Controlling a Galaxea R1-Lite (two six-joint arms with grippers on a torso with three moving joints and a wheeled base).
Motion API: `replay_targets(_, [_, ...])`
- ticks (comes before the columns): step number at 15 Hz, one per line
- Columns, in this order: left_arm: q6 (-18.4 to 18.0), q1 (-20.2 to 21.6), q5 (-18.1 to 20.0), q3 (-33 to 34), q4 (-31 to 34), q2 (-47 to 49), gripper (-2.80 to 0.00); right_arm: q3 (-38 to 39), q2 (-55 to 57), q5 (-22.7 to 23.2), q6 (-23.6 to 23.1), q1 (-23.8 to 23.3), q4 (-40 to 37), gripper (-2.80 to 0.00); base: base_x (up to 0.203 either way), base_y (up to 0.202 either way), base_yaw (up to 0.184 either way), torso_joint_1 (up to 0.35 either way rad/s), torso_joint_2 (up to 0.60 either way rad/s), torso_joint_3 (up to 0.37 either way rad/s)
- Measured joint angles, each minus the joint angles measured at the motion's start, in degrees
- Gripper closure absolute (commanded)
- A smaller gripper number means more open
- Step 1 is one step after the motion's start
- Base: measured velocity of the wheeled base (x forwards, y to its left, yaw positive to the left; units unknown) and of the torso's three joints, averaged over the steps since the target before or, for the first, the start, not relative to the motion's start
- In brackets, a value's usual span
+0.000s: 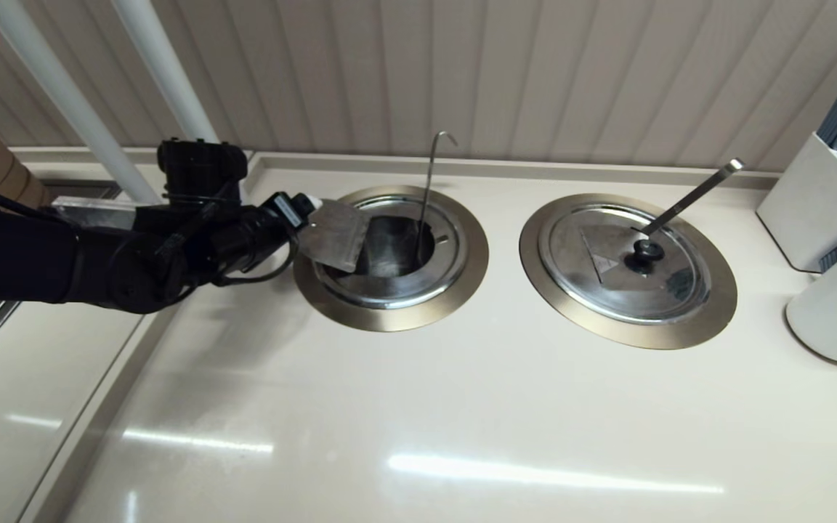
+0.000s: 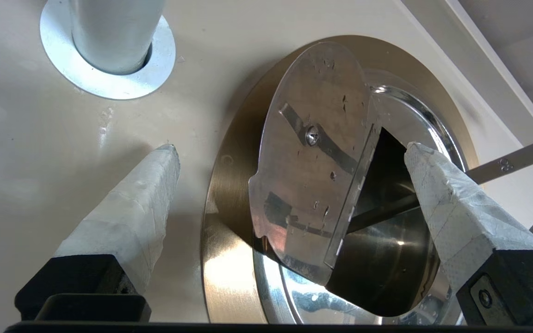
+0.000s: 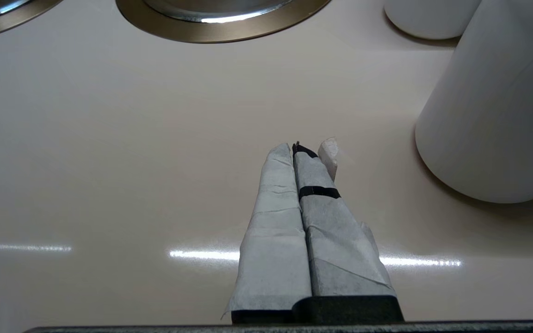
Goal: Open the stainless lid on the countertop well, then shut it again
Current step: Close the lid
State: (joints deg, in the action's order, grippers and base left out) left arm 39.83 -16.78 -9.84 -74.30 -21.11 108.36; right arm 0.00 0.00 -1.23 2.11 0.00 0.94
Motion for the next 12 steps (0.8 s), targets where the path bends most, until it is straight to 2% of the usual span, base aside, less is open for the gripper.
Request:
replay_targets(3, [0.0, 0.5, 0.8, 0.0, 0.0, 0.1, -2.8, 0.0, 0.0, 0.0, 0.0, 0.0, 0.0, 0.0, 0.0, 0.0, 0.0, 0.0, 0.0, 0.0])
replay_targets(8, [1.5, 1.4, 5.5, 0.2, 0.0, -0.2, -2.8, 0.0, 0.0, 0.0, 0.0, 0.0, 0.0, 0.0, 0.0, 0.0, 0.0, 0.0, 0.0, 0.0])
replay_targets(10, [2.6, 2.0, 9.1, 0.5, -0.1, -0.2, -2.8, 0.0, 0.0, 0.0, -0.1, 0.0, 0.0, 0.0, 0.0, 0.0, 0.0, 0.0, 0.0, 0.0])
replay_targets(12, [2.9, 2.2, 9.9, 0.7, -1.0, 0.0, -2.8, 0.0, 0.0, 0.0, 0.0, 0.0, 0.0, 0.0, 0.0, 0.0, 0.0, 0.0, 0.0, 0.0])
